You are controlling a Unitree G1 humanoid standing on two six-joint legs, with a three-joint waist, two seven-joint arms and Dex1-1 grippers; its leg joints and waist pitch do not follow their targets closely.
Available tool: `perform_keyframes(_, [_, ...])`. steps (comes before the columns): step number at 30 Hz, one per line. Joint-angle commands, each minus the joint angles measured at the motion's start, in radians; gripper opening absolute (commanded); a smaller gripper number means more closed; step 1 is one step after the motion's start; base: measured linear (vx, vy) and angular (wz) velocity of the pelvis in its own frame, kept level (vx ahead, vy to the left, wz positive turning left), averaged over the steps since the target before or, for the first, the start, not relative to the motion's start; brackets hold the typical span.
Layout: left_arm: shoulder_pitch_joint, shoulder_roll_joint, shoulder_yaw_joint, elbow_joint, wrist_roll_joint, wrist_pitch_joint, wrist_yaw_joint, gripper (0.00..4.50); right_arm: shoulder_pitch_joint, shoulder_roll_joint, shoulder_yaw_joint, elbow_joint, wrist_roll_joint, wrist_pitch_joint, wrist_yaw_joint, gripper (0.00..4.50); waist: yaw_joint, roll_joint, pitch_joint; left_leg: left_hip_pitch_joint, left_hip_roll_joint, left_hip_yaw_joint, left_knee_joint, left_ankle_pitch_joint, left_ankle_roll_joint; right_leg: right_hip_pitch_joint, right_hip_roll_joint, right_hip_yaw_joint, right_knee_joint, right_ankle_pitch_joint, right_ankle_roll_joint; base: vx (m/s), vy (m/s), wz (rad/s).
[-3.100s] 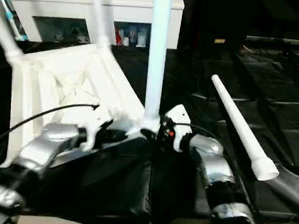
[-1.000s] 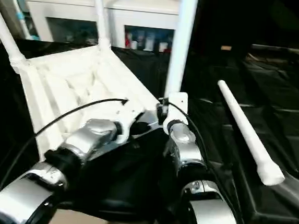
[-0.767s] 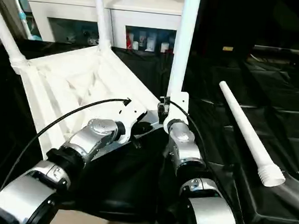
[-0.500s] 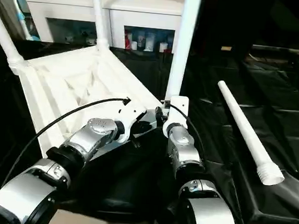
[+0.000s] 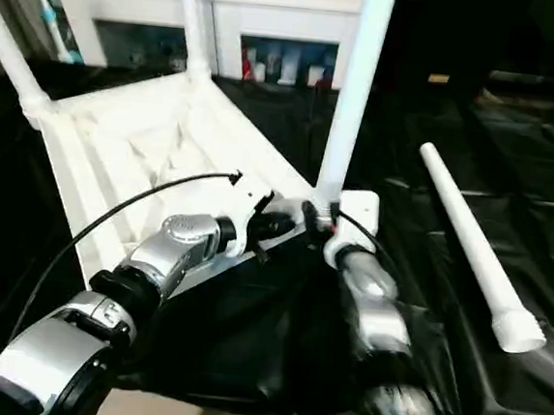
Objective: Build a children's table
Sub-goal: Rotate leg to tighten, then rotate table base
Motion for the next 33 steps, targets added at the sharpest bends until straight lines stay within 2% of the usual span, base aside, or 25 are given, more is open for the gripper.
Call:
perform_keyframes(1, [-0.013,0.012,0.026,-0.038,-0.015,-0.008,-0.009,1.30,0.035,-0.010,-0.008,-0.104,0.027,0.034,0.026,3.95,-0.001,-0.018,-0.068,0.015,0.041,-0.014,-0.055,-0.033,0.188,0.066,-0.064,0.039,-0.052,0.118,-0.256,0.000,0.000,0.00])
perform_keyframes(3, [-0.010,0.017,0.029,-0.050,-0.018,-0.006,-0.012,1.30,0.047,-0.012,-0.011,-0.130,0.031,0.047,0.027,3.95,-0.003,-0.019,-0.064,0.017,0.043,-0.013,-0.061,-0.072,0.168,0.064,-0.064,0.039,-0.059,0.040,-0.248,0.000,0.000,0.00])
perform_keyframes(4, [0.005,0.050,0.044,-0.123,-0.030,0.003,-0.010,1.47,0.094,-0.028,-0.010,-0.220,0.049,0.095,0.048,3.95,-0.002,-0.023,-0.060,0.018,0.046,-0.014,-0.065,-0.095,0.152,0.066,-0.064,0.041,-0.063,0.000,-0.239,0.000,0.000,0.00])
perform_keyframes(6, [0.024,0.088,0.067,-0.212,-0.050,0.032,-0.015,1.55,0.142,-0.045,-0.003,-0.302,0.072,0.138,0.081,3.95,-0.001,-0.016,-0.060,0.018,0.047,-0.015,-0.067,-0.112,0.140,0.066,-0.064,0.043,-0.062,-0.018,-0.236,0.000,0.000,0.00])
perform_keyframes(8, [0.073,0.172,0.099,-0.362,-0.071,0.090,-0.042,1.78,0.201,-0.089,0.028,-0.377,0.086,0.190,0.153,3.95,-0.009,-0.019,-0.058,0.016,0.046,-0.015,-0.070,-0.129,0.119,0.067,-0.062,0.042,-0.062,-0.036,-0.229,0.000,0.000,0.00])
perform_keyframes(9, [0.073,0.172,0.099,-0.362,-0.071,0.090,-0.042,1.78,0.201,-0.089,0.028,-0.377,0.086,0.190,0.153,3.95,-0.014,-0.017,-0.057,0.013,0.045,-0.015,-0.070,-0.124,0.115,0.066,-0.061,0.043,-0.061,-0.030,-0.229,0.000,0.000,0.00])
perform_keyframes(11, [0.143,0.277,0.115,-0.504,-0.075,0.143,-0.103,2.04,0.242,-0.126,0.055,-0.415,0.092,0.229,0.208,3.95,-0.019,-0.014,-0.056,0.017,0.041,-0.011,-0.069,-0.135,0.102,0.060,-0.057,0.043,-0.065,-0.053,-0.229,0.000,0.000,0.00])
perform_keyframes(12, [0.143,0.277,0.115,-0.504,-0.075,0.143,-0.103,2.04,0.242,-0.126,0.055,-0.415,0.092,0.229,0.208,3.95,-0.018,-0.014,-0.057,0.016,0.043,-0.013,-0.071,-0.135,0.097,0.064,-0.060,0.043,-0.062,-0.054,-0.230,0.000,0.000,0.00])
perform_keyframes(13, [0.209,0.368,0.124,-0.605,-0.068,0.200,-0.161,2.04,0.256,-0.141,0.070,-0.423,0.093,0.253,0.237,3.95,-0.021,-0.013,-0.056,0.019,0.044,-0.013,-0.072,-0.142,0.085,0.059,-0.058,0.044,-0.063,-0.074,-0.222,0.000,0.000,0.00])
perform_keyframes(14, [0.228,0.394,0.130,-0.629,-0.062,0.215,-0.167,2.04,0.254,-0.142,0.075,-0.419,0.087,0.263,0.237,3.95,-0.024,-0.011,-0.057,0.015,0.046,-0.015,-0.075,-0.133,0.083,0.063,-0.059,0.044,-0.059,-0.066,-0.221,0.000,0.000,0.00])
perform_keyframes(16, [0.271,0.446,0.142,-0.685,-0.056,0.253,-0.173,2.04,0.255,-0.147,0.083,-0.421,0.075,0.293,0.232,3.95,-0.031,-0.007,-0.055,0.020,0.042,-0.012,-0.074,-0.133,0.073,0.053,-0.049,0.044,-0.060,-0.057,-0.221,0.000,0.000,0.00])
perform_keyframes(18, [0.334,0.511,0.169,-0.768,-0.043,0.354,-0.140,2.04,0.243,-0.142,0.096,-0.413,0.062,0.317,0.220,3.95,-0.031,-0.003,-0.054,0.023,0.046,-0.012,-0.077,-0.150,0.054,0.053,-0.051,0.045,-0.058,-0.060,-0.226,0.000,0.000,0.00])
perform_keyframes(20, [0.394,0.562,0.219,-0.844,-0.024,0.450,-0.073,2.04,0.235,-0.143,0.124,-0.408,0.038,0.304,0.225,3.95,-0.033,-0.001,-0.052,0.025,0.046,-0.012,-0.079,-0.160,0.036,0.052,-0.050,0.044,-0.057,-0.064,-0.226,0.000,0.000,0.00])
perform_keyframes(22, [0.405,0.568,0.278,-0.819,0.004,0.449,0.018,2.04,0.227,-0.134,0.133,-0.401,0.034,0.306,0.223,3.95,-0.032,-0.003,-0.049,0.026,0.040,-0.010,-0.078,-0.170,0.031,0.051,-0.047,0.045,-0.062,-0.074,-0.221,0.000,0.000,0.00])
perform_keyframes(23, [0.405,0.568,0.278,-0.819,0.004,0.449,0.018,2.04,0.227,-0.134,0.133,-0.401,0.034,0.306,0.223,3.95,-0.031,-0.003,-0.049,0.027,0.039,-0.010,-0.077,-0.177,0.030,0.050,-0.047,0.046,-0.064,-0.081,-0.218,0.000,0.000,0.00])
perform_keyframes(24, [0.402,0.568,0.328,-0.768,0.037,0.437,0.122,2.04,0.219,-0.124,0.136,-0.395,0.033,0.311,0.217,3.95,-0.028,-0.002,-0.050,0.027,0.040,-0.011,-0.077,-0.179,0.027,0.051,-0.050,0.046,-0.065,-0.086,-0.216,0.000,0.000,0.00])
perform_keyframes(26, [0.409,0.588,0.346,-0.725,0.085,0.429,0.206,2.04,0.210,-0.113,0.140,-0.390,0.033,0.309,0.213,3.95,-0.029,-0.003,-0.050,0.026,0.037,-0.014,-0.080,-0.198,0.013,0.053,-0.048,0.046,-0.065,-0.108,-0.192,0.000,0.000,0.00])
perform_keyframes(30, [0.439,0.605,0.352,-0.722,0.094,0.489,0.240,2.04,0.193,-0.103,0.156,-0.369,0.019,0.305,0.207,3.95,-0.029,0.000,-0.054,0.026,0.037,-0.016,-0.077,-0.164,0.008,0.053,-0.047,0.045,-0.058,-0.052,-0.193,0.000,0.000,0.00])
perform_keyframes(31, [0.459,0.606,0.339,-0.730,0.099,0.535,0.246,2.04,0.177,-0.090,0.160,-0.349,0.006,0.308,0.189,3.95,-0.027,0.006,-0.057,0.027,0.037,-0.015,-0.074,-0.150,0.009,0.050,-0.046,0.045,-0.054,-0.013,-0.209,0.000,0.000,0.00])
perform_keyframes(32, [0.470,0.600,0.335,-0.736,0.098,0.564,0.251,2.04,0.168,-0.084,0.162,-0.337,0.000,0.307,0.180,3.95,-0.027,0.004,-0.057,0.026,0.035,-0.014,-0.073,-0.148,0.009,0.052,-0.046,0.044,-0.053,-0.002,-0.217,0.000,0.000,0.00])
perform_keyframes(33, [0.477,0.595,0.327,-0.739,0.104,0.584,0.256,2.04,0.159,-0.079,0.164,-0.327,-0.003,0.307,0.175,3.95,-0.027,0.006,-0.057,0.026,0.035,-0.015,-0.073,-0.146,0.009,0.053,-0.048,0.045,-0.052,0.000,-0.221,0.000,0.000,0.00])
